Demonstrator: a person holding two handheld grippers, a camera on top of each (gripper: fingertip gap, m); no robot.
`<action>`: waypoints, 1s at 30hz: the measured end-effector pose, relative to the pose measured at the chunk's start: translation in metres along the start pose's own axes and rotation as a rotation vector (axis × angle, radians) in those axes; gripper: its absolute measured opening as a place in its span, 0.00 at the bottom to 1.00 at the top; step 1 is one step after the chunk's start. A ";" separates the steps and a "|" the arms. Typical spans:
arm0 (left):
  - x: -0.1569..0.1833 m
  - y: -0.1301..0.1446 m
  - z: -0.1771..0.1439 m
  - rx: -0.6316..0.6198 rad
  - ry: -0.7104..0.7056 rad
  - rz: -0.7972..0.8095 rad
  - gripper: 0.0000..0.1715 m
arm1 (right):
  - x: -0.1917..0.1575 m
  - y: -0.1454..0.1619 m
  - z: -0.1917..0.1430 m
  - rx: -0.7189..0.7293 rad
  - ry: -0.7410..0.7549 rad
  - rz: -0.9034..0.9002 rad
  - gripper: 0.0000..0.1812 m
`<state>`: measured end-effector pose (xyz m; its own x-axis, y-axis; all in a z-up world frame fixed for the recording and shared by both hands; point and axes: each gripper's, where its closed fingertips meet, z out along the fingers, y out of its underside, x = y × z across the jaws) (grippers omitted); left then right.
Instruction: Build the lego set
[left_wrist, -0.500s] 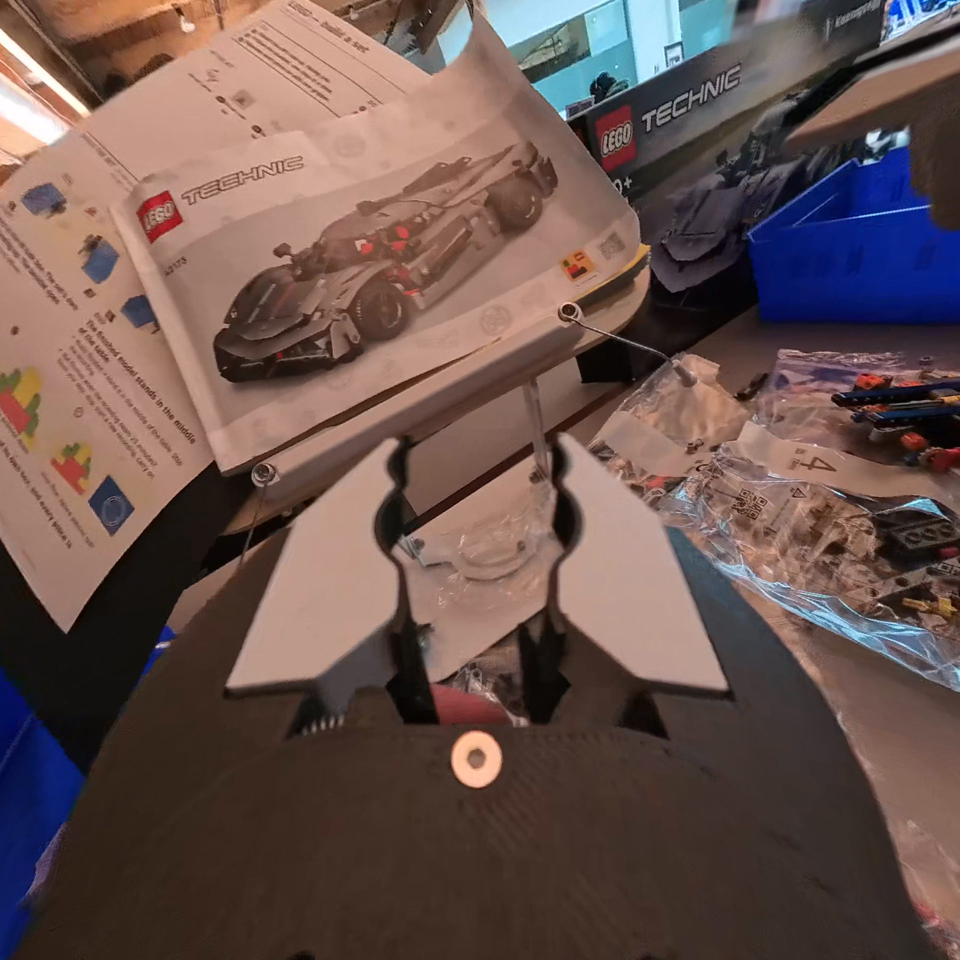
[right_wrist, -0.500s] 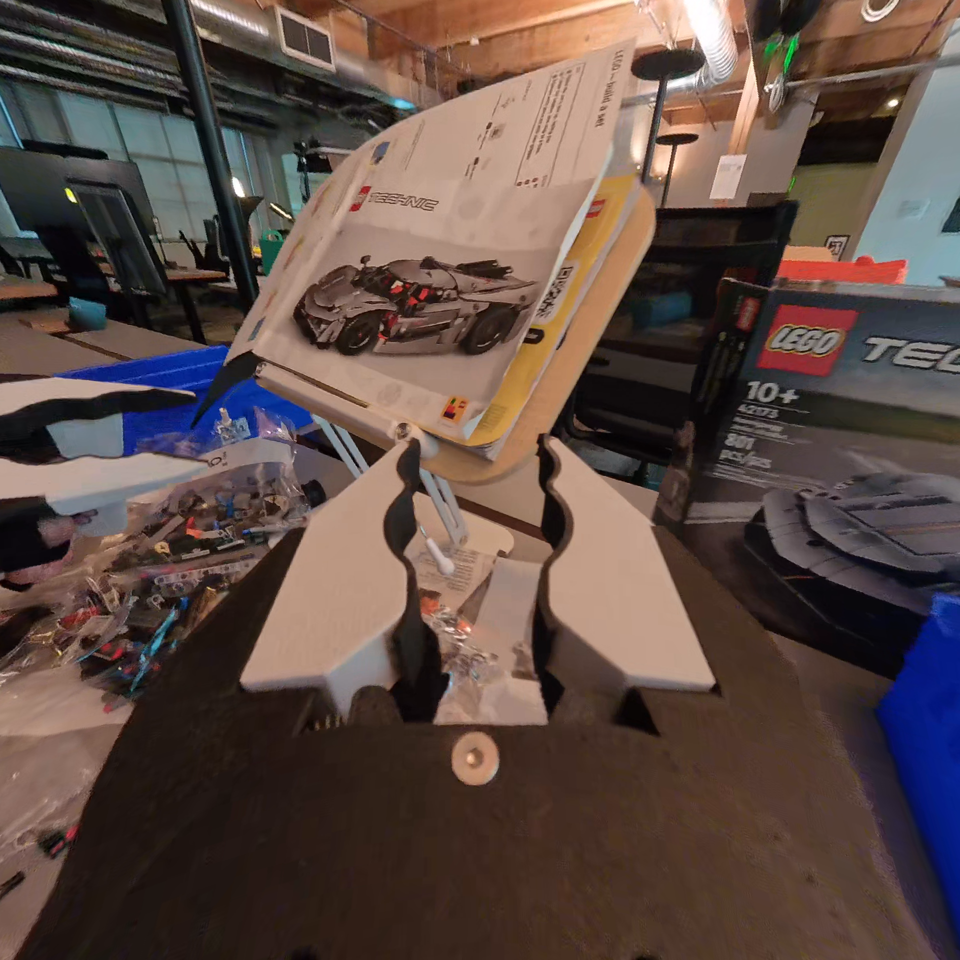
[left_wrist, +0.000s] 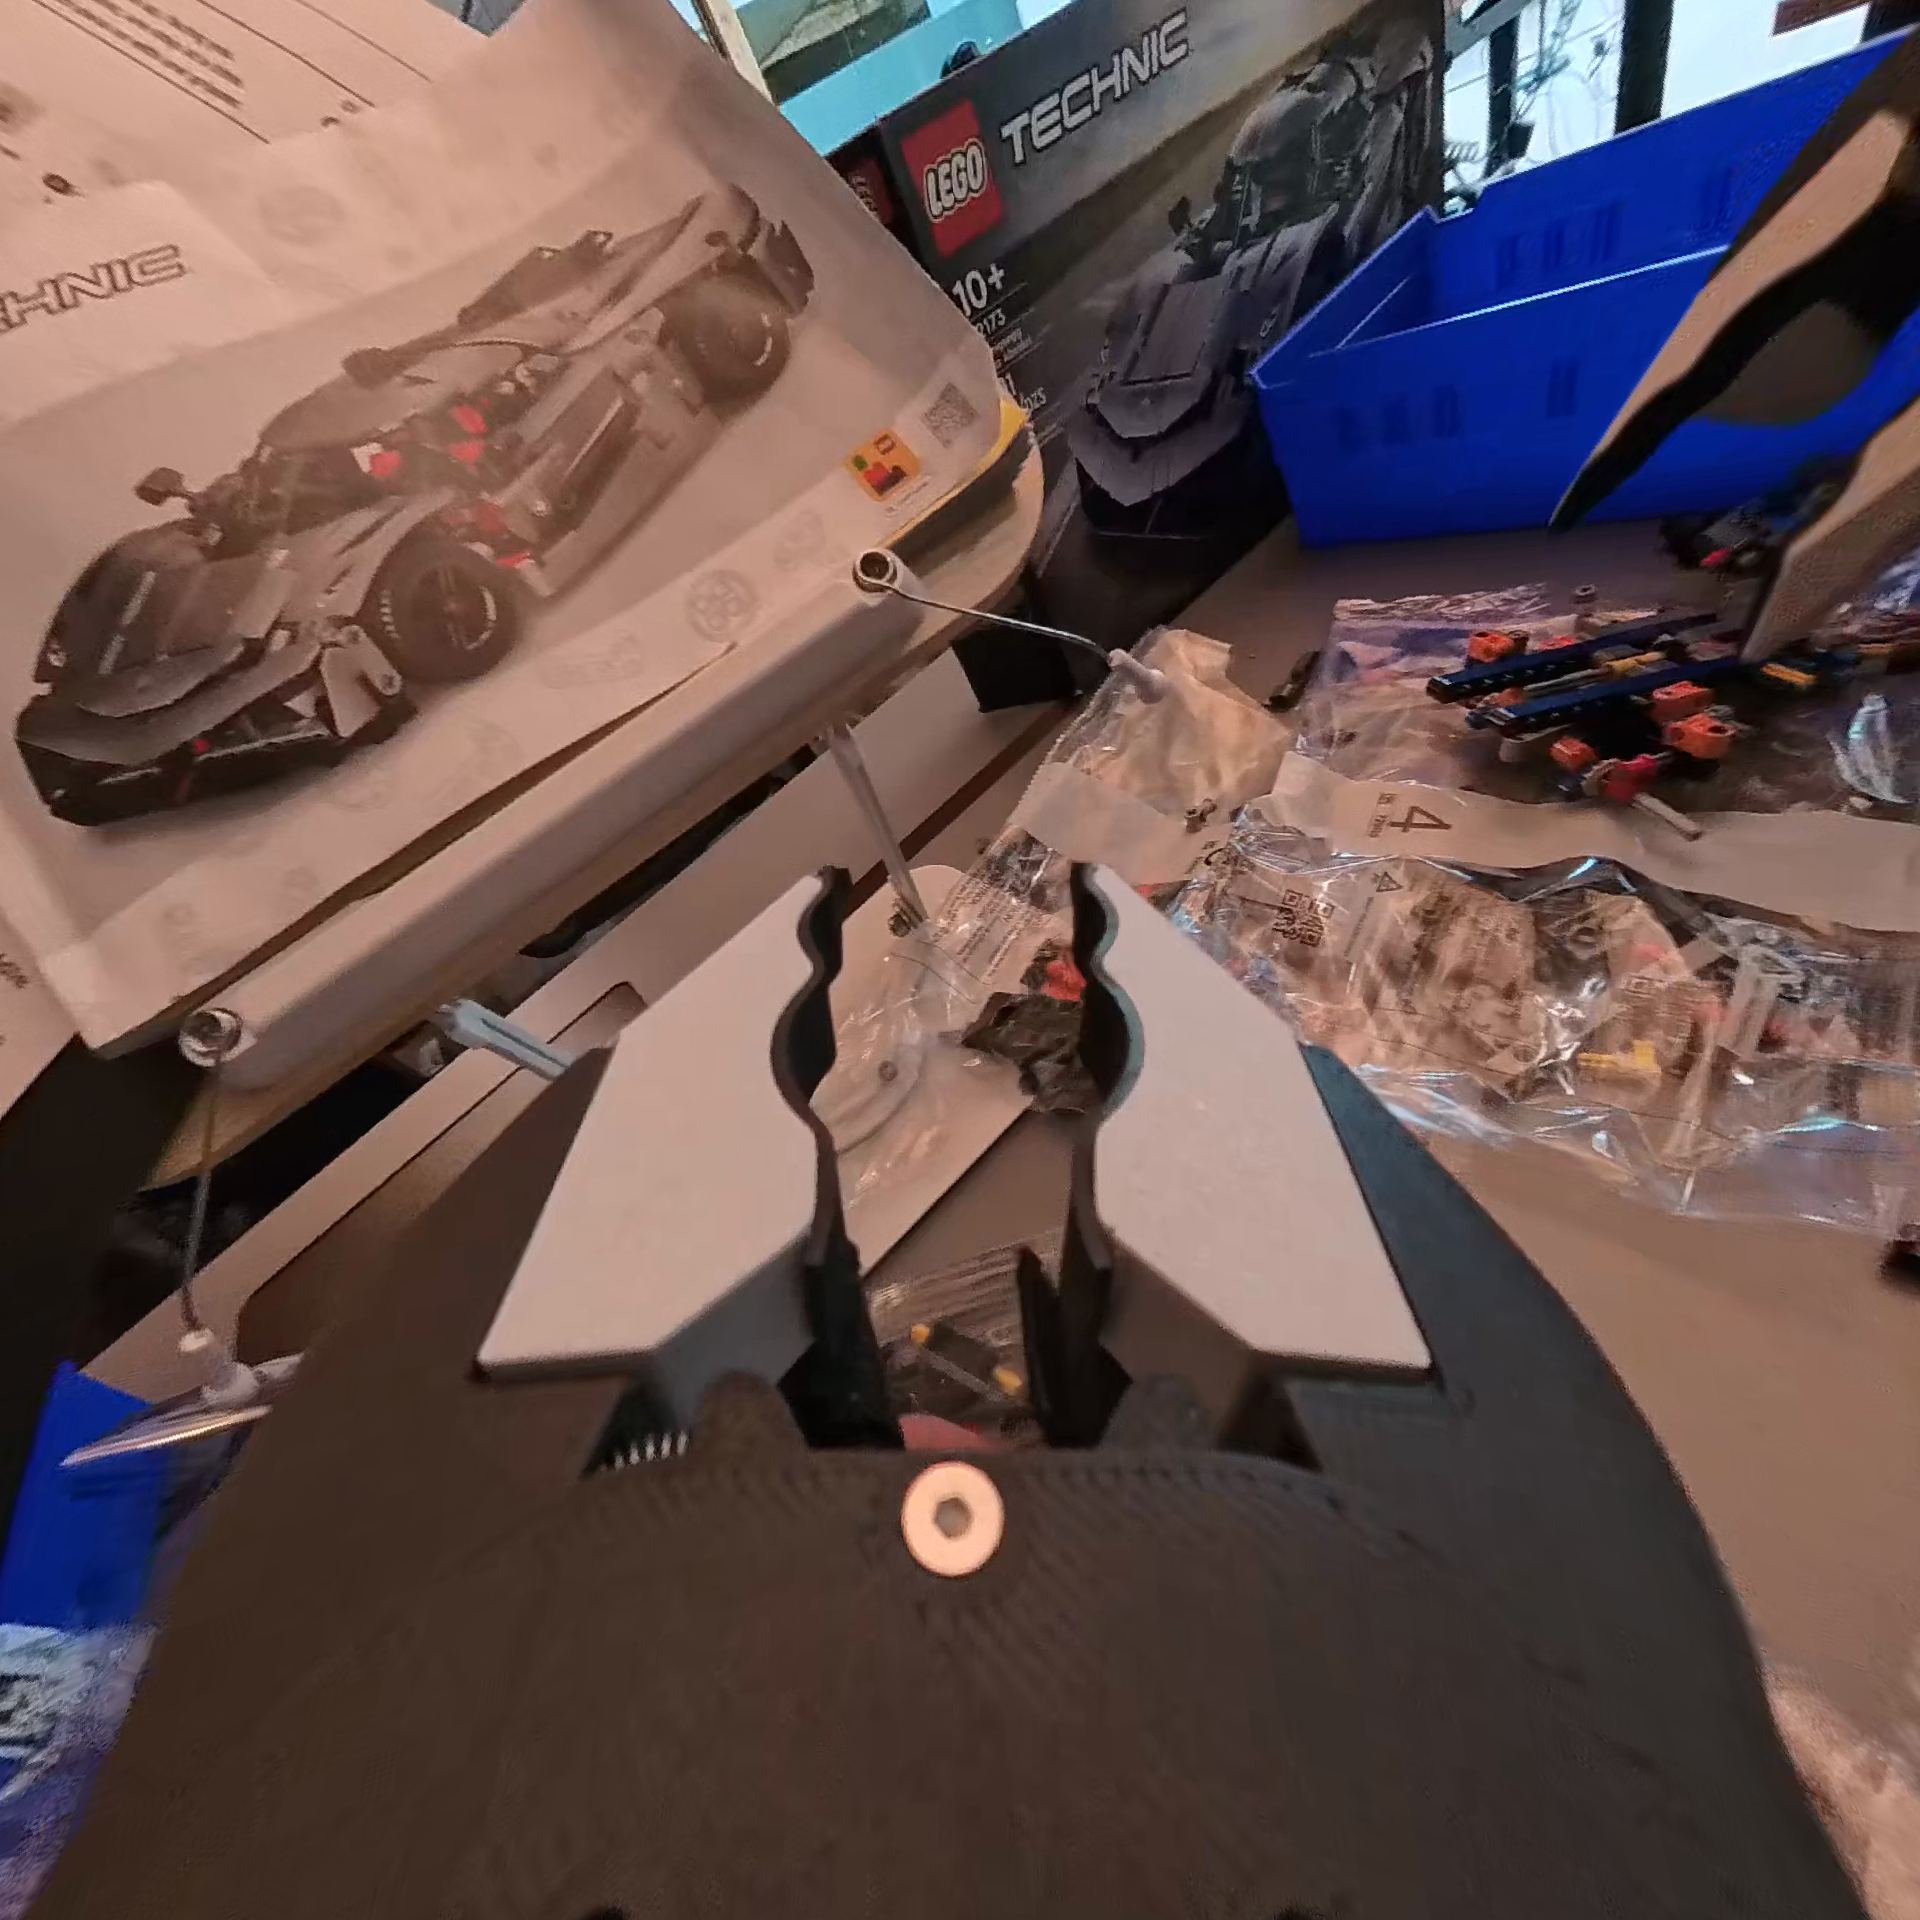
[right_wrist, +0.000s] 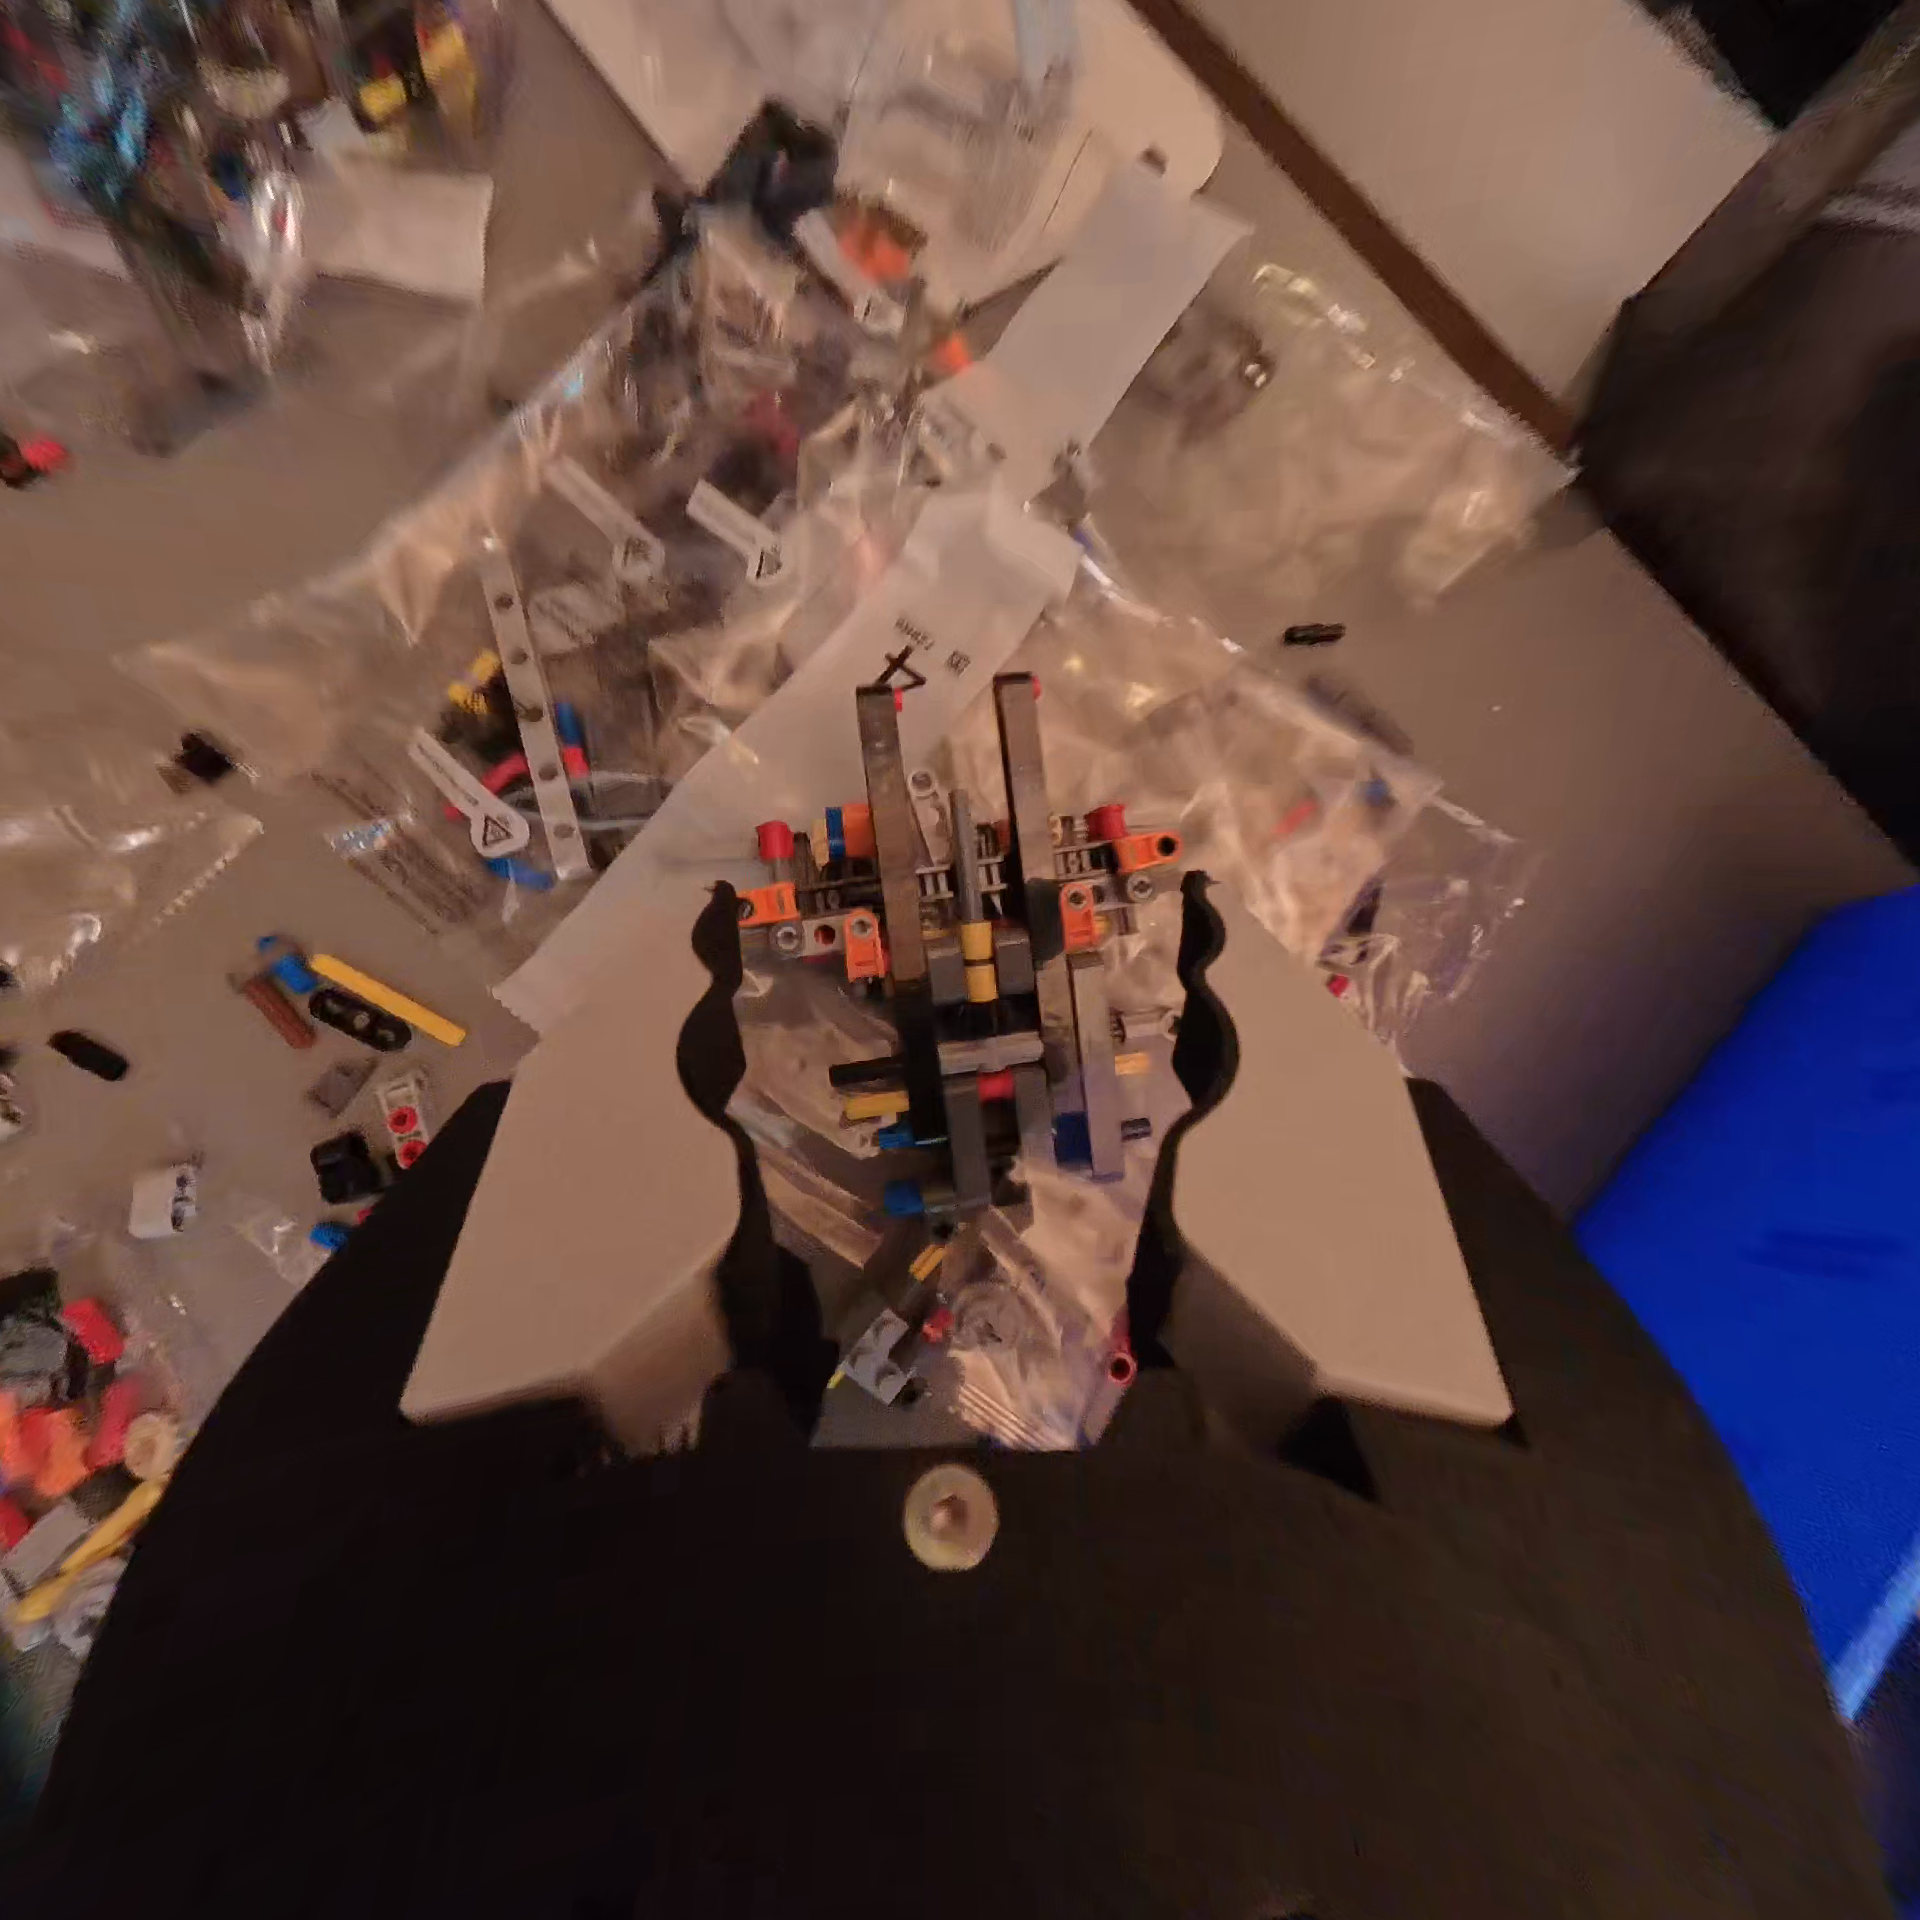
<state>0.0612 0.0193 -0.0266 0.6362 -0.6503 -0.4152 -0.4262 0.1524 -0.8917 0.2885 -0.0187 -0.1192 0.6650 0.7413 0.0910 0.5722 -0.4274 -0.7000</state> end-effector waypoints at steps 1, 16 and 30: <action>0.002 0.001 0.001 0.001 0.013 -0.014 0.24 | -0.001 0.000 0.004 -0.008 0.002 -0.014 0.47; 0.040 0.014 0.014 -0.069 0.150 0.039 0.08 | -0.010 0.008 0.026 -0.058 -0.089 0.081 0.25; 0.044 0.014 0.014 -0.074 0.167 0.040 0.08 | -0.014 0.005 0.046 -0.085 -0.099 0.111 0.24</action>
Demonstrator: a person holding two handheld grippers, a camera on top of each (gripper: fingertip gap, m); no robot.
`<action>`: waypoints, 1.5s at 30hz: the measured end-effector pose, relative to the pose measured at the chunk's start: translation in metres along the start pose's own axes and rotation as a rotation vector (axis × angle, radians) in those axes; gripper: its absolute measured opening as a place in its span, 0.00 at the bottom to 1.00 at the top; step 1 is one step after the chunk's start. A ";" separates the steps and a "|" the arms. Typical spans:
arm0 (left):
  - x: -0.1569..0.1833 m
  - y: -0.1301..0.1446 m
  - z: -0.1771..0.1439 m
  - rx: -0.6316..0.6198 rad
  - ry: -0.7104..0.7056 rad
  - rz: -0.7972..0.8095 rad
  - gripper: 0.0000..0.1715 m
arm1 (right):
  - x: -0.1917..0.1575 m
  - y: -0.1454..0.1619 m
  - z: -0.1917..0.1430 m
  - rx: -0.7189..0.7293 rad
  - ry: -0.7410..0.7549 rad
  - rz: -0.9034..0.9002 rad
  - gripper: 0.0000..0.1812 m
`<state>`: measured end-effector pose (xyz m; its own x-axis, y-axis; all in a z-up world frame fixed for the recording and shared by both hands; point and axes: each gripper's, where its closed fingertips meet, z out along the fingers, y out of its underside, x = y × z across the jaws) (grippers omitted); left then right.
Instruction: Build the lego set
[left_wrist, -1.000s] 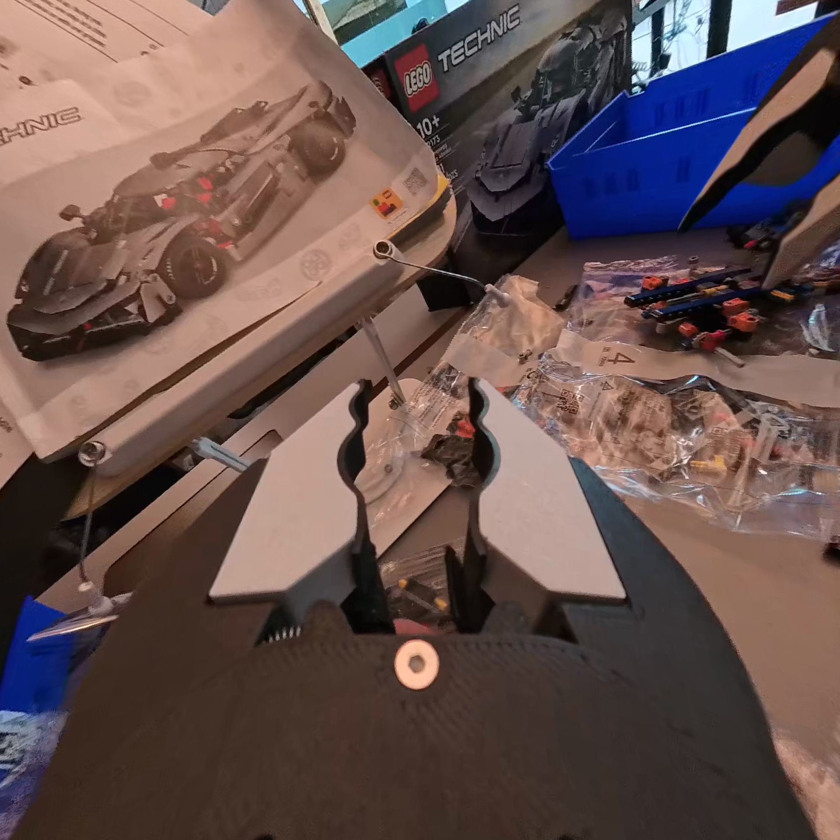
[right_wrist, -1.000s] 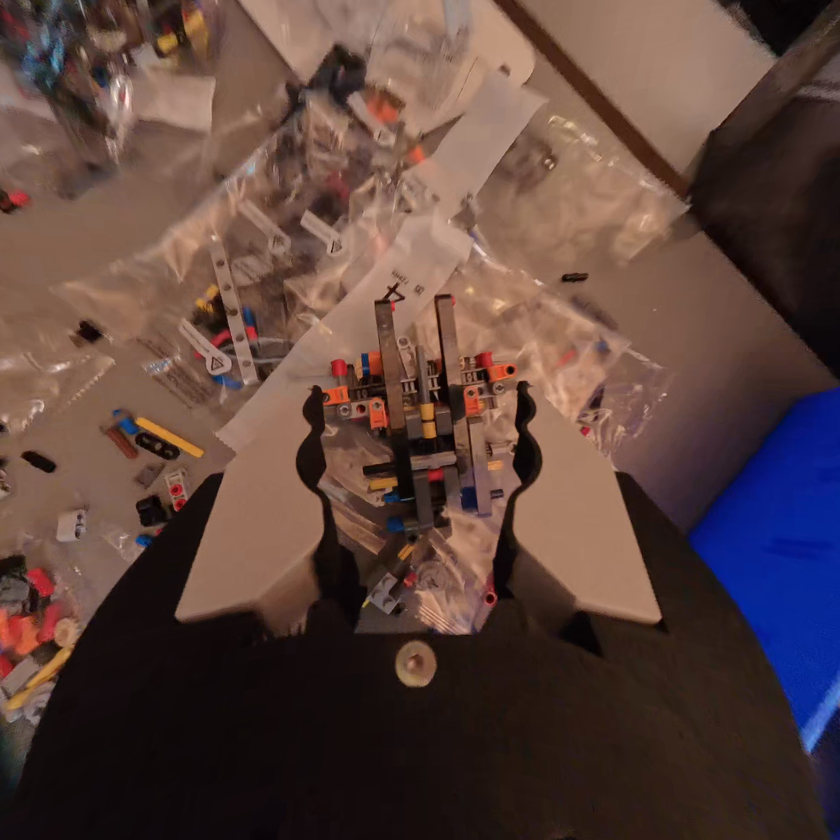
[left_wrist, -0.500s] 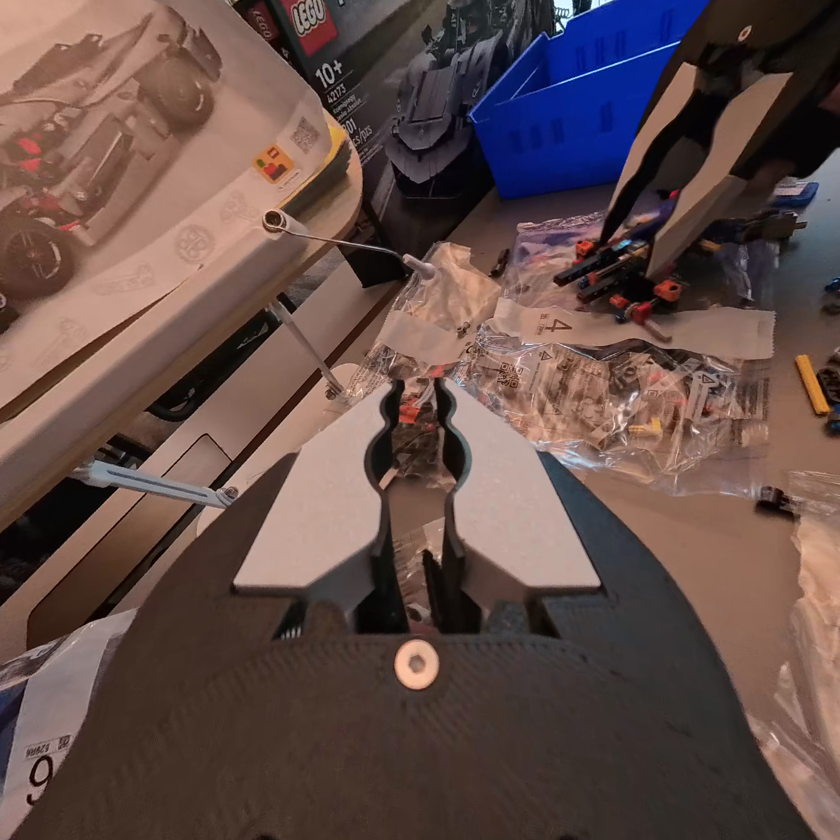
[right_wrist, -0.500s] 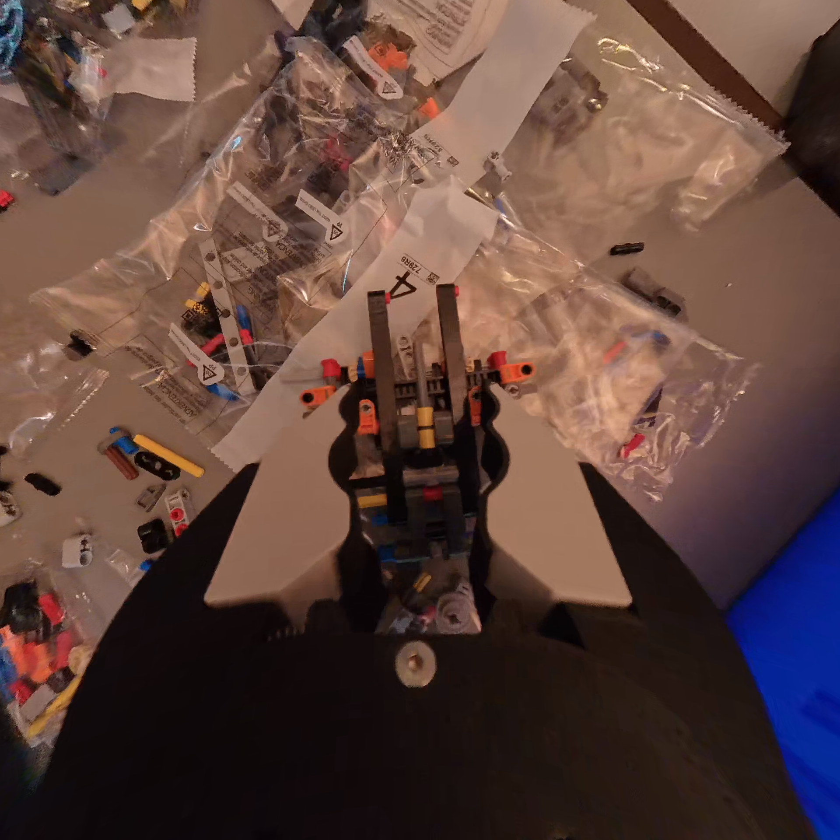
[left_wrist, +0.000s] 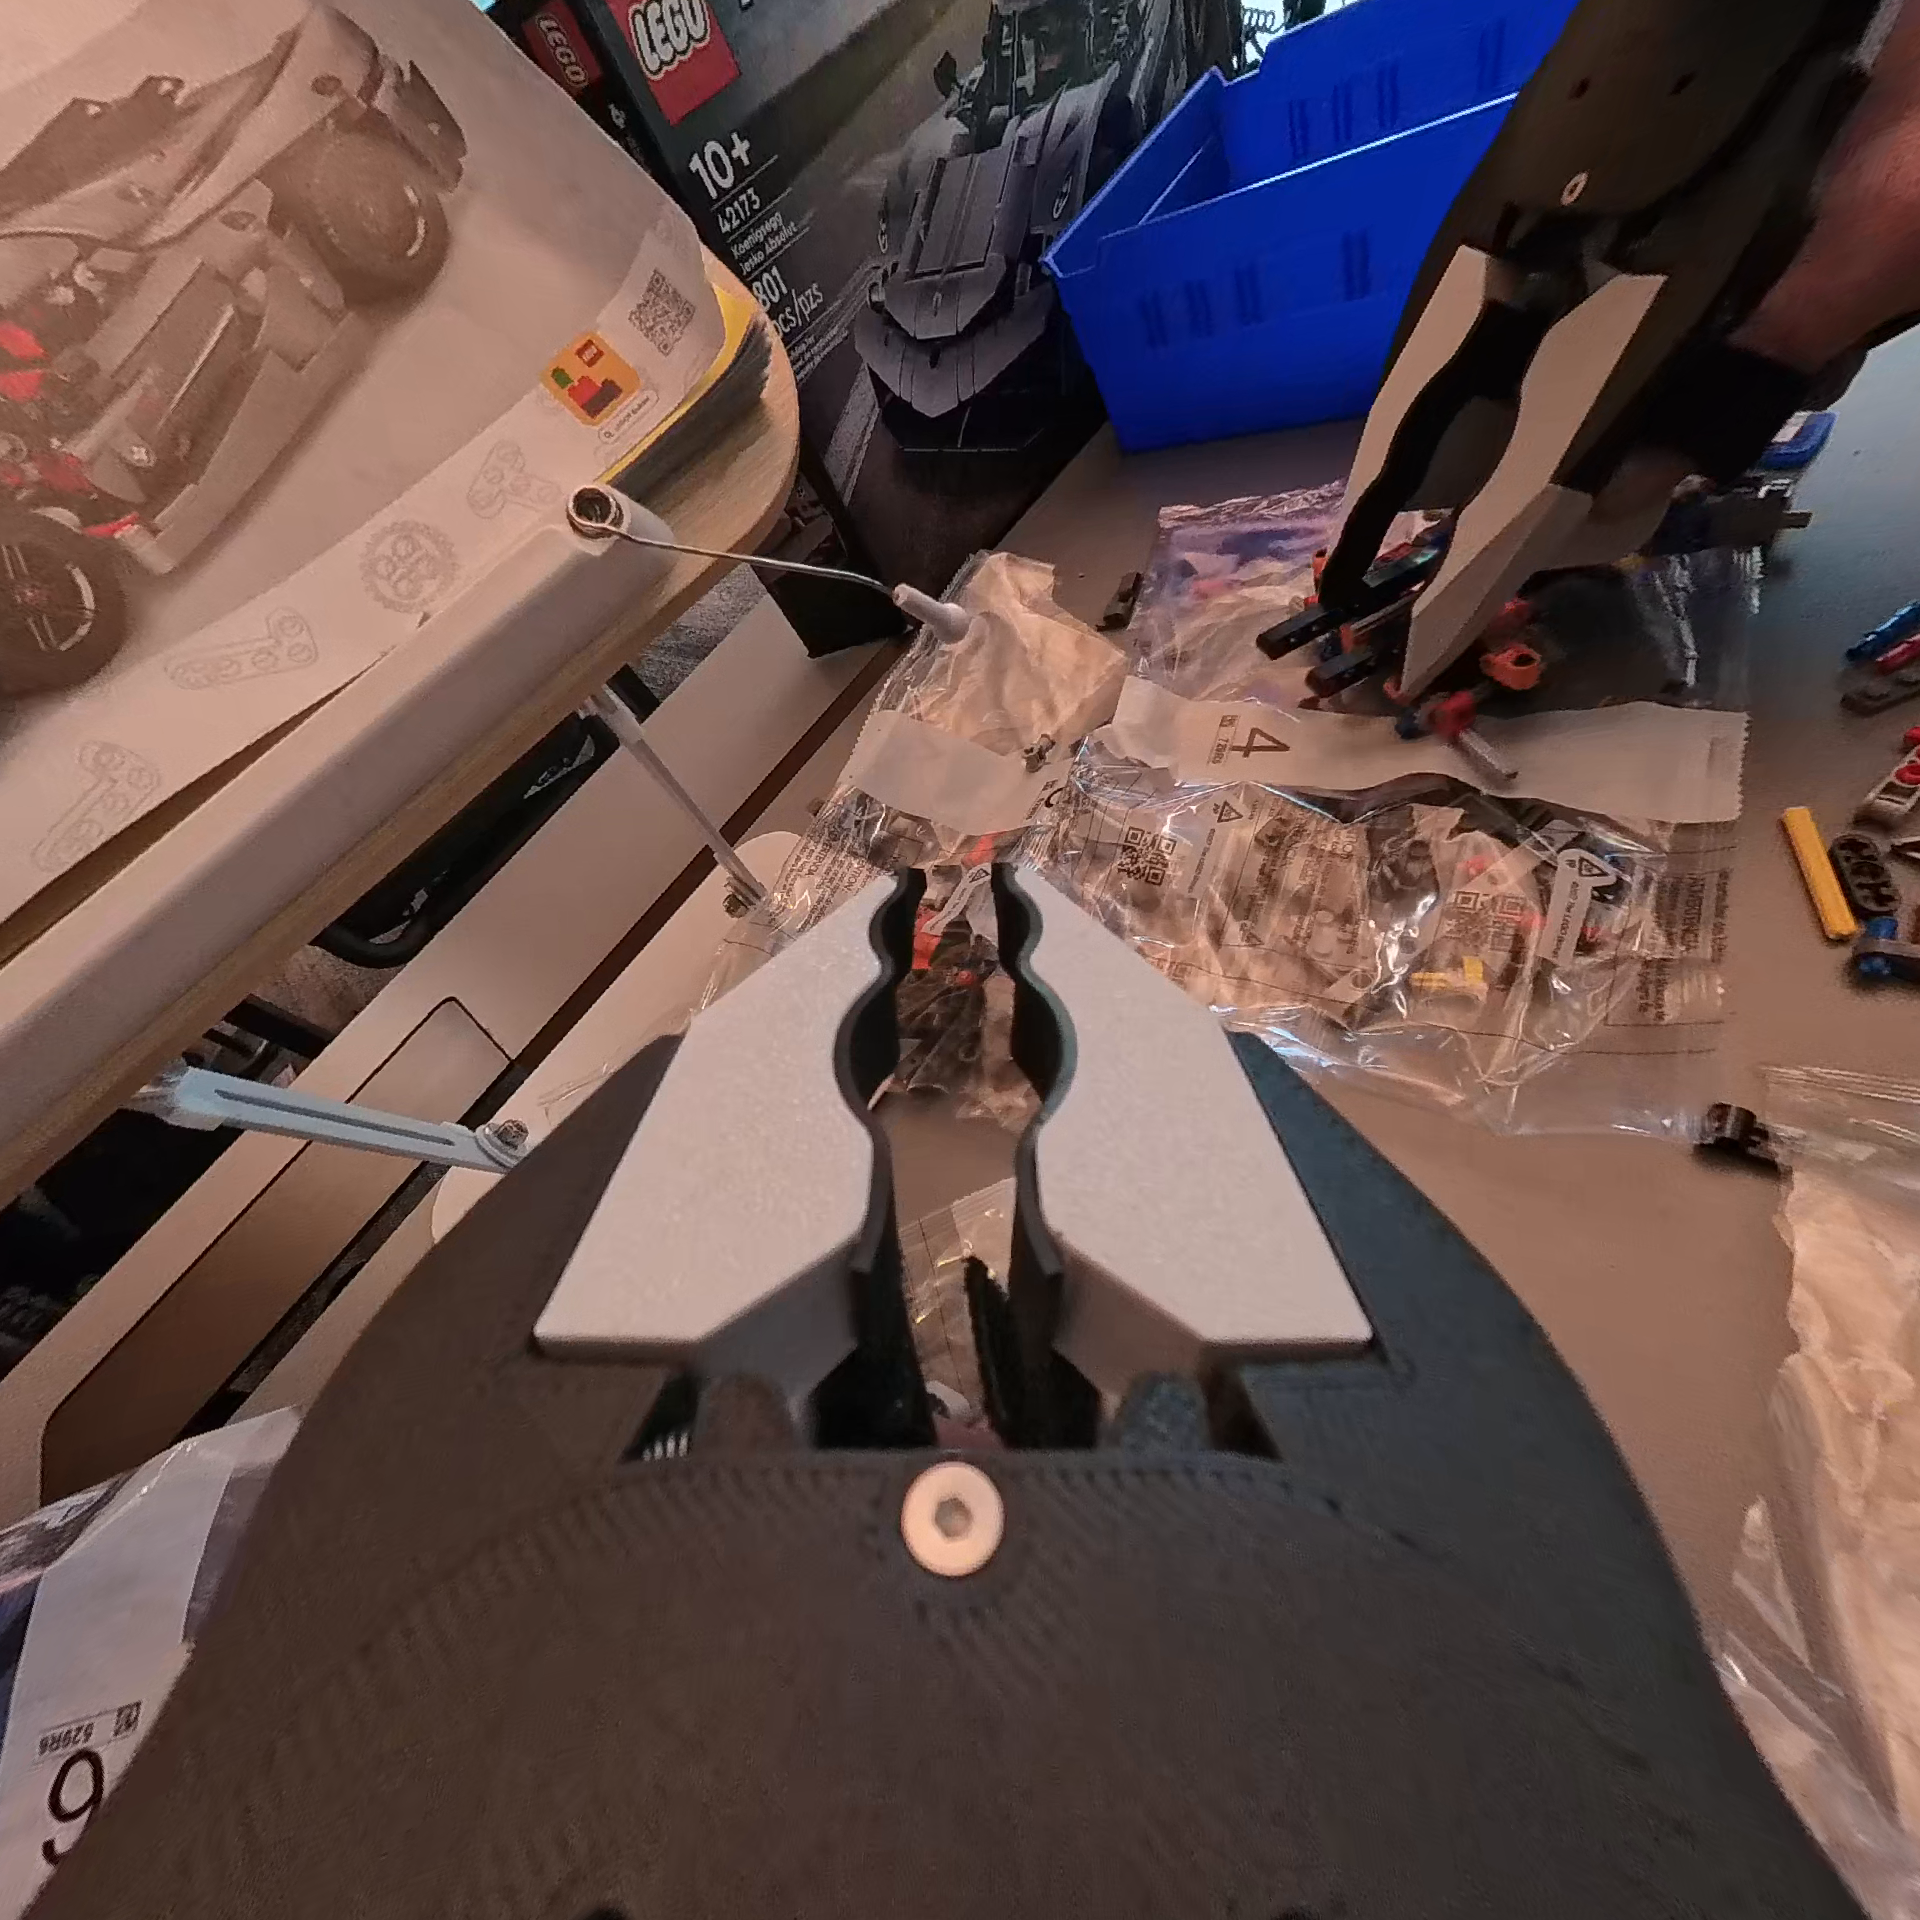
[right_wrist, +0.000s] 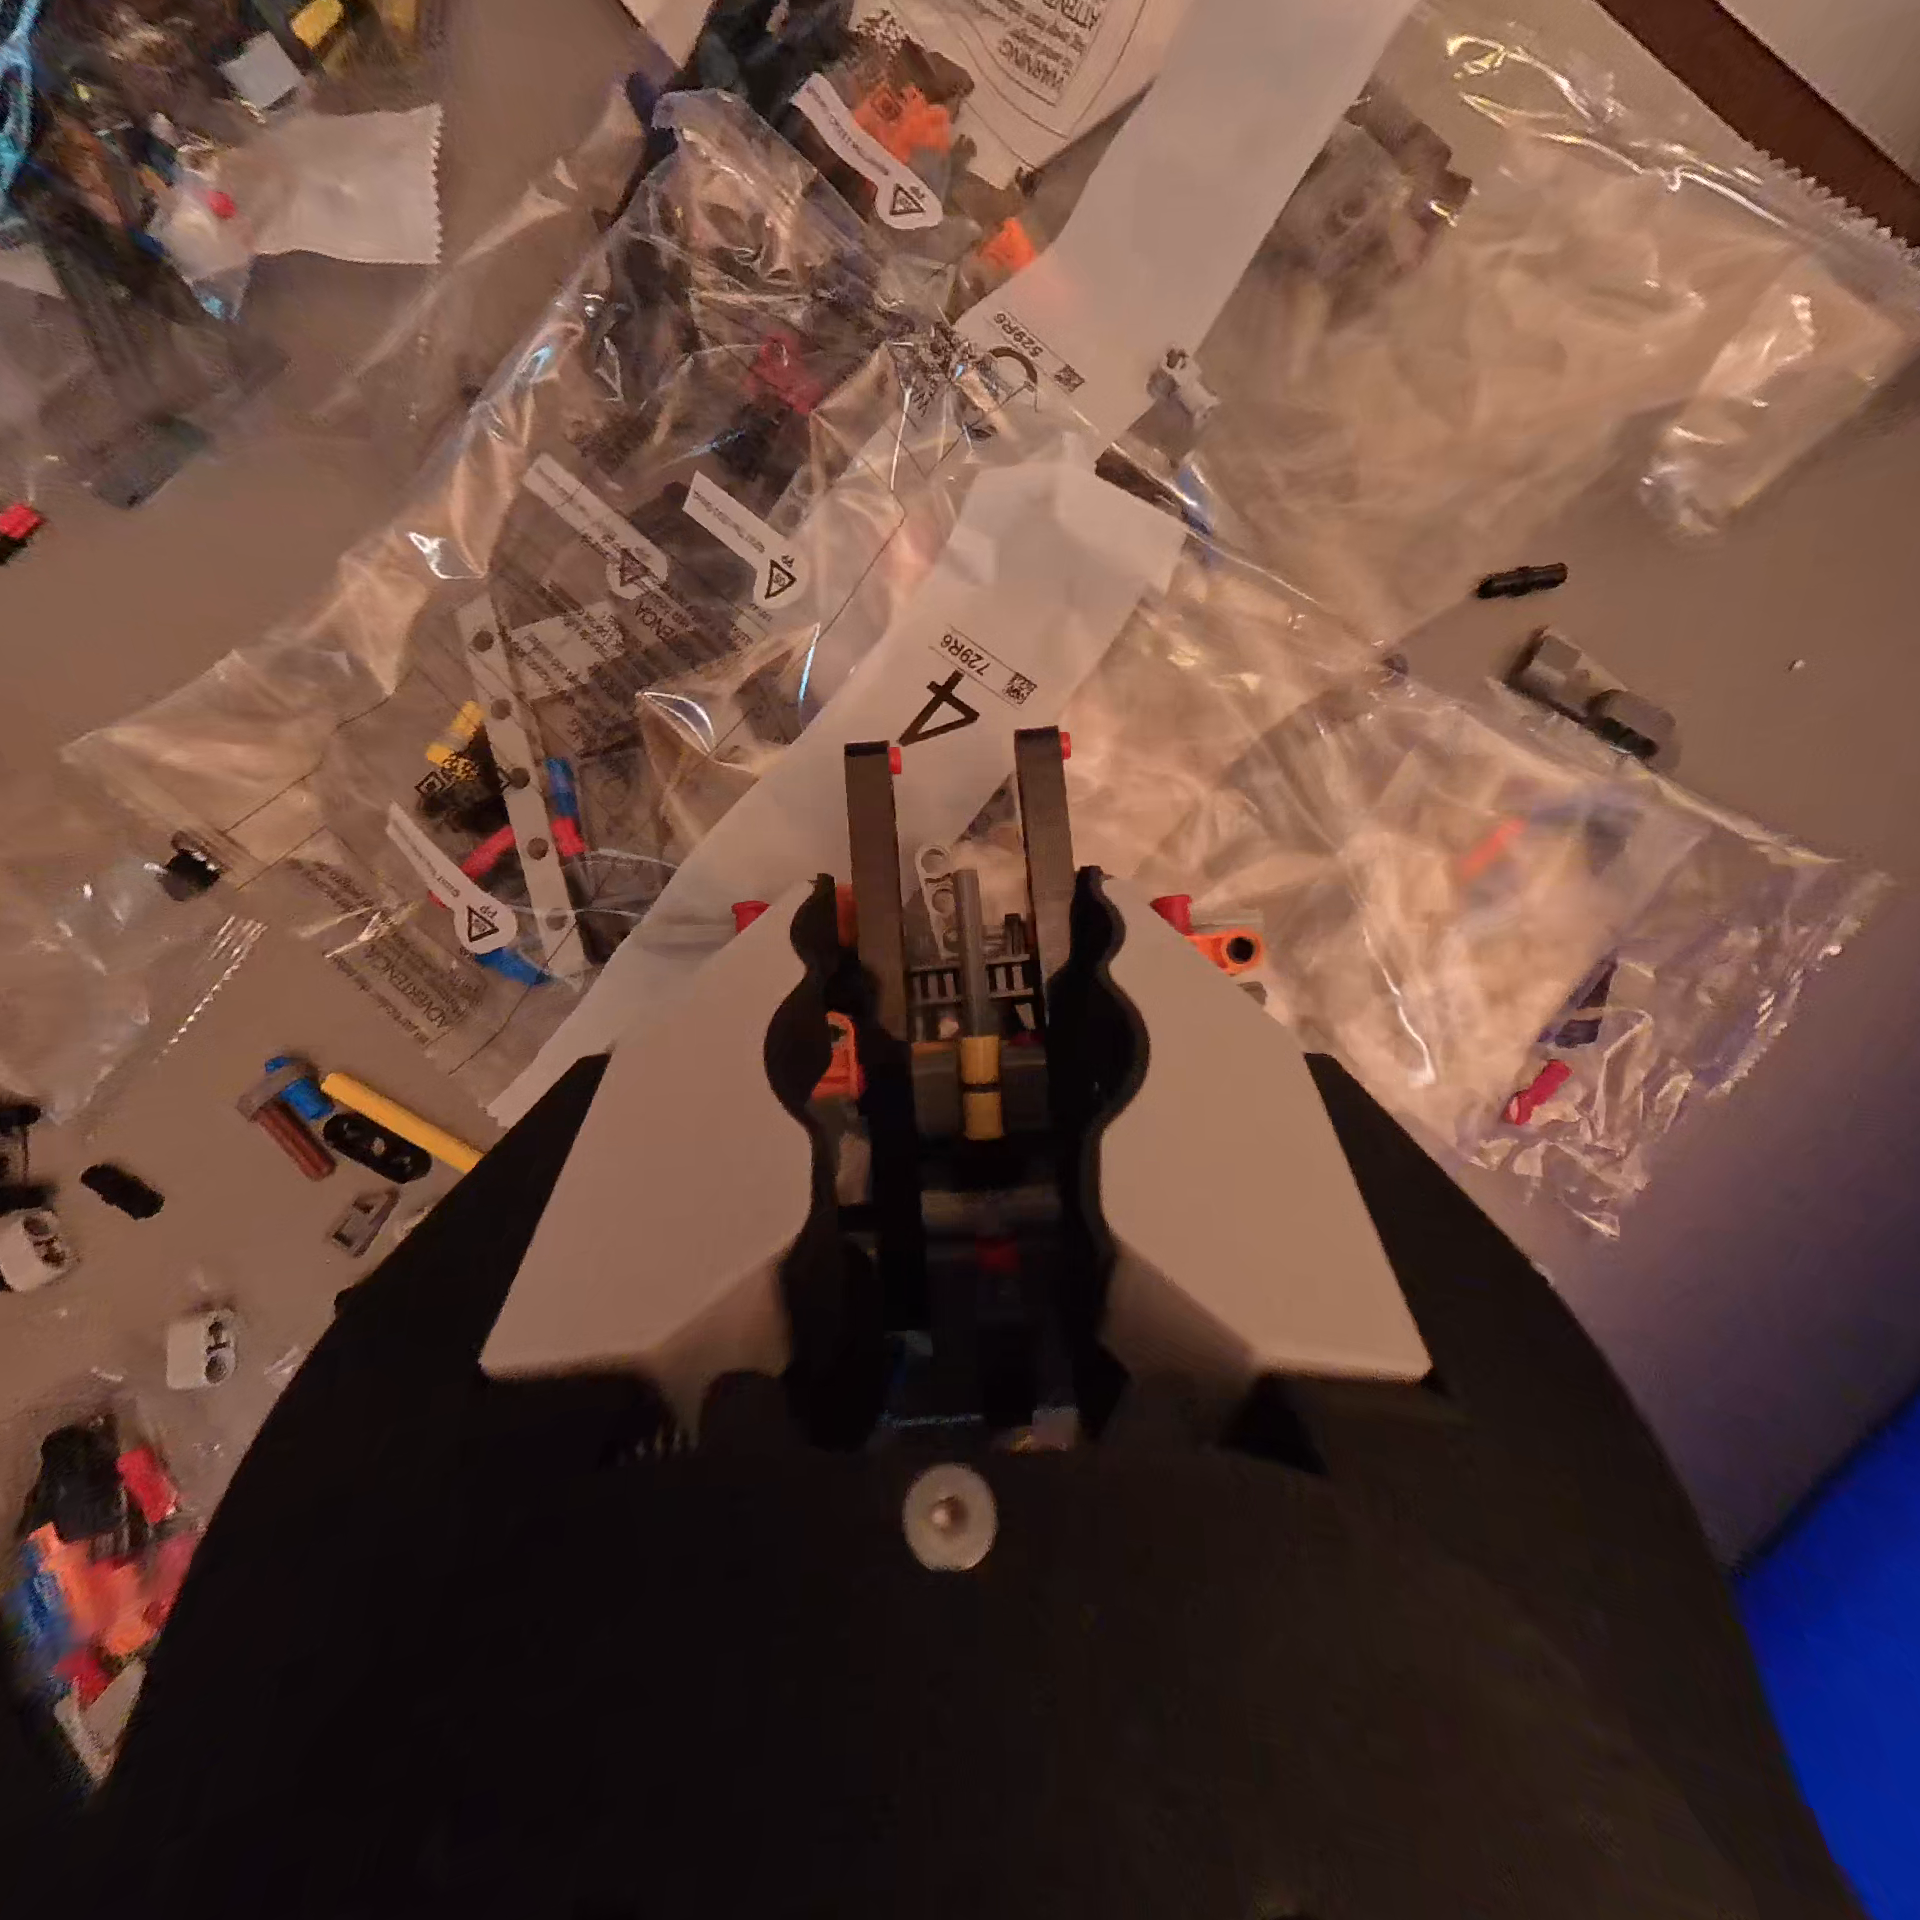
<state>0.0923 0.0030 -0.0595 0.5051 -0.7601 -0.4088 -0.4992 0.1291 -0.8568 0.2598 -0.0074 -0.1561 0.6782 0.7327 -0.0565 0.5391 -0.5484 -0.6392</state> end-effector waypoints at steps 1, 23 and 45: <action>0.000 0.000 0.000 0.001 0.000 -0.002 0.08 | 0.000 -0.002 -0.002 0.015 0.003 -0.001 0.24; 0.063 -0.047 -0.021 0.278 0.481 -0.224 0.29 | -0.163 -0.085 -0.045 0.444 -0.668 -0.250 0.23; 0.069 -0.037 -0.014 0.185 0.523 -0.311 0.07 | -0.166 -0.096 -0.030 0.425 -0.552 -0.234 0.34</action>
